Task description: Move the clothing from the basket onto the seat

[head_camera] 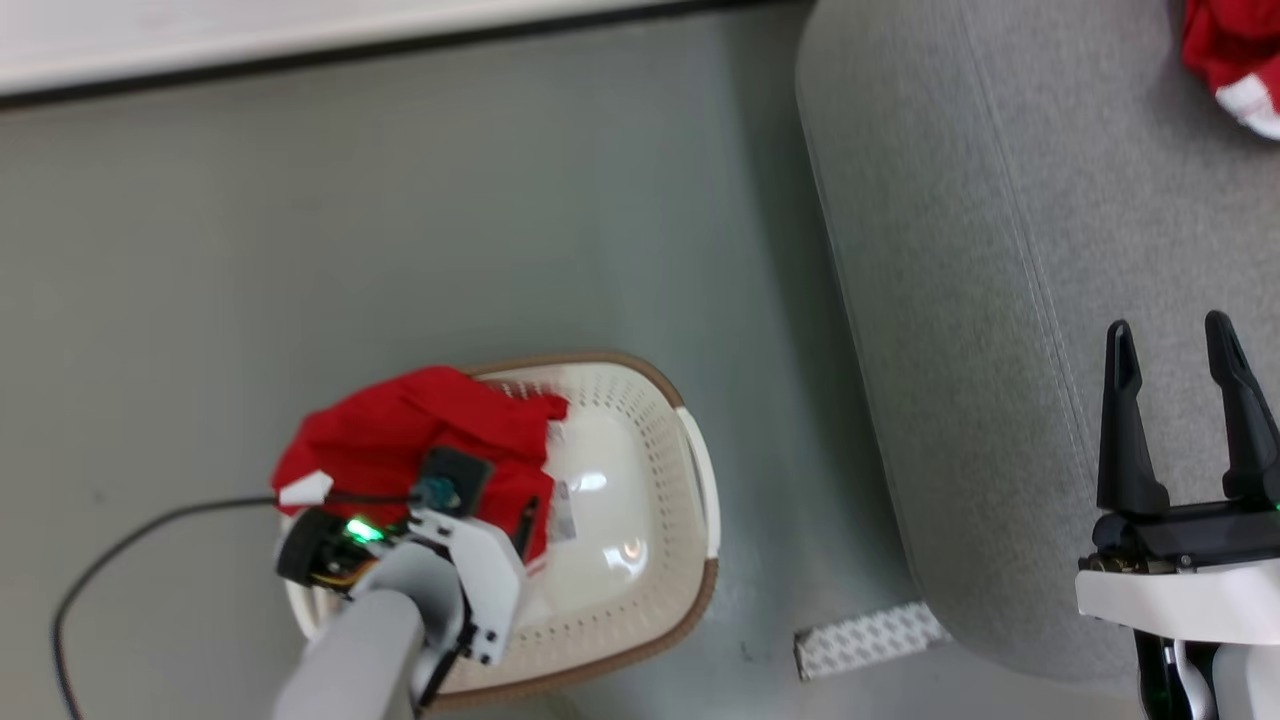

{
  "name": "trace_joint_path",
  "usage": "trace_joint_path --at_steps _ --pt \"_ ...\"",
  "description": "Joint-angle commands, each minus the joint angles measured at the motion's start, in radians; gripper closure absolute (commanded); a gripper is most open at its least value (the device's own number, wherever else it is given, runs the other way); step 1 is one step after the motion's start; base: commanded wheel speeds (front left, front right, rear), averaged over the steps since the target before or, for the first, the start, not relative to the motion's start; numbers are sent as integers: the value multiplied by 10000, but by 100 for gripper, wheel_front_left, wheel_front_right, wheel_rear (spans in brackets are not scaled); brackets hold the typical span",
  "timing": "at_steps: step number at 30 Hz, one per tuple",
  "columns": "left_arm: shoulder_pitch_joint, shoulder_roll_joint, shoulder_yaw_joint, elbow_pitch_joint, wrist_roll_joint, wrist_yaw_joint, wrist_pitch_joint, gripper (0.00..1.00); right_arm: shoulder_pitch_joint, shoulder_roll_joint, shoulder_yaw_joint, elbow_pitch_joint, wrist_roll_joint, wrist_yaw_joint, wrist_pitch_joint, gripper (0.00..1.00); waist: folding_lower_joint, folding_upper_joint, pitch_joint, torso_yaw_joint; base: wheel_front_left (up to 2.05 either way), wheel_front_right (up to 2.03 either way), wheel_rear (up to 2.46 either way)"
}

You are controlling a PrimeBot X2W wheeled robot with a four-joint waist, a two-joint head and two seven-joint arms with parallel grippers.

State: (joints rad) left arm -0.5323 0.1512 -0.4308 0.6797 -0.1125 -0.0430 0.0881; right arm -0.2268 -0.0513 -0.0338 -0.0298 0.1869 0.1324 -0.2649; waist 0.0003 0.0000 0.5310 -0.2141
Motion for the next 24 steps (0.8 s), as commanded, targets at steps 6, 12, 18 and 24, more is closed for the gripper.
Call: trace_joint_path --at_steps 6,12,18,24 --pt "-1034 352 263 1561 61 287 290 0 -503 14 161 -234 343 -31 8 0 -3 0 1665 -807 0 0 0" --pt "-1898 567 495 2586 -27 704 177 0 -788 15 261 -523 568 -31 9 0 -3 0 2698 -1000 0 0 0" --pt "-2854 834 662 3084 -122 959 -110 0 -1052 15 344 -872 745 -31 9 0 -3 0 3678 -1121 0 0 0" --pt "-3721 1065 736 3401 -160 994 -289 0 -1275 15 510 -1106 871 -31 9 0 -3 0 4396 -1210 0 0 0"
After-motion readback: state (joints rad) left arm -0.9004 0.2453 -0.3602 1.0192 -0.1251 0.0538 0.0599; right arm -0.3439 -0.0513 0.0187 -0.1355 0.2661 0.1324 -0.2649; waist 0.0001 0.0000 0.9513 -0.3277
